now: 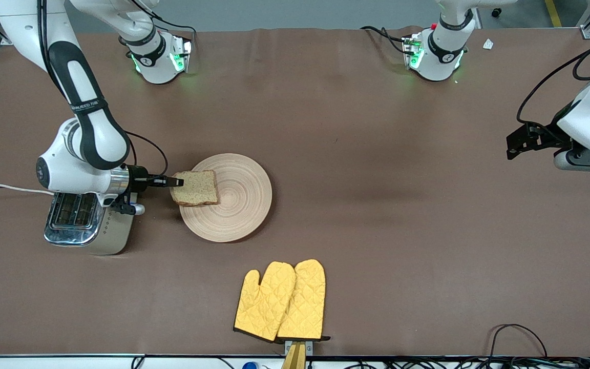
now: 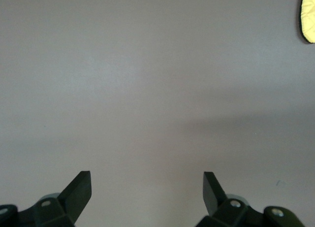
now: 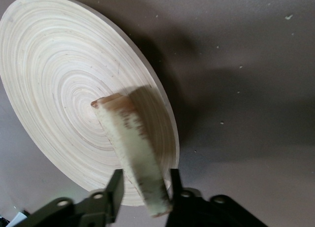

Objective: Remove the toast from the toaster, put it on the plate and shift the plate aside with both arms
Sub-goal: 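Lower the toast onto the plate and open the right gripper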

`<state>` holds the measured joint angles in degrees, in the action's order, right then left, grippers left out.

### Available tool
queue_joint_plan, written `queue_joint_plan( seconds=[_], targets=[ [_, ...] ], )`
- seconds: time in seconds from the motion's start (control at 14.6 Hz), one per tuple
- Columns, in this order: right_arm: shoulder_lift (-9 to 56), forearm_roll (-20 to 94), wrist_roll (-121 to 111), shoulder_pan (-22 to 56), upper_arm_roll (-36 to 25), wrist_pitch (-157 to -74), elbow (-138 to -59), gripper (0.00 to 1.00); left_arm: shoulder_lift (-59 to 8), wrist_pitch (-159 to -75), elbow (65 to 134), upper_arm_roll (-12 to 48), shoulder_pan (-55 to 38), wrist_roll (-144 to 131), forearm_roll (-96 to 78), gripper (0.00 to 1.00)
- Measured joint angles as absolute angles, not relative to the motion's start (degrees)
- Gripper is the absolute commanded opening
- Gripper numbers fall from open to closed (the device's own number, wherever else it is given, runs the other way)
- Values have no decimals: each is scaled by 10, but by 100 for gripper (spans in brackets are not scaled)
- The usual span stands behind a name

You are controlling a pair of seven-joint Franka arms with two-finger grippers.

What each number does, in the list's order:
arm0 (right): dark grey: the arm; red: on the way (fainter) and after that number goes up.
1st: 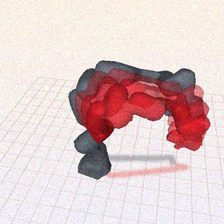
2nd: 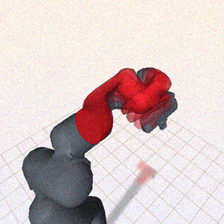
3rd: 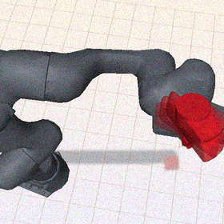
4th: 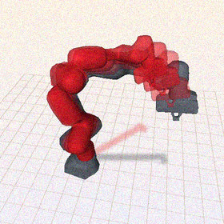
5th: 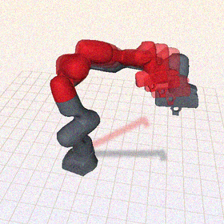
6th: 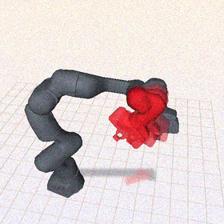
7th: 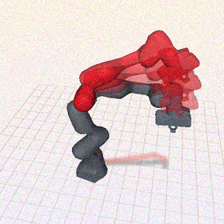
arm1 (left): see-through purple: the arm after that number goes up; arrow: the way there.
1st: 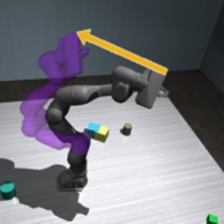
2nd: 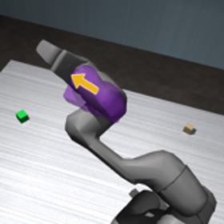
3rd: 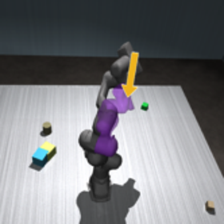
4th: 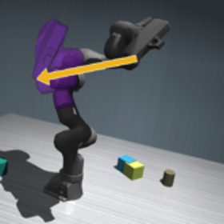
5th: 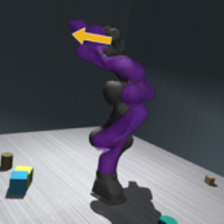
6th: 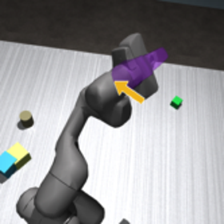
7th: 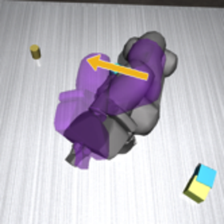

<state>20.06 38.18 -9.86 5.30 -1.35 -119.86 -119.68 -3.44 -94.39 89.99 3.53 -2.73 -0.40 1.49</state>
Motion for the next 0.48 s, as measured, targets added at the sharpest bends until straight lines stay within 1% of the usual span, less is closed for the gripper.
queue_joint_plan(
  seconds=[0.48],
  targets=[
    [201,382,-98,56,-11,-1199,-1197,100,-36,-942,900,34,-27,-4,15,100]
  ],
)
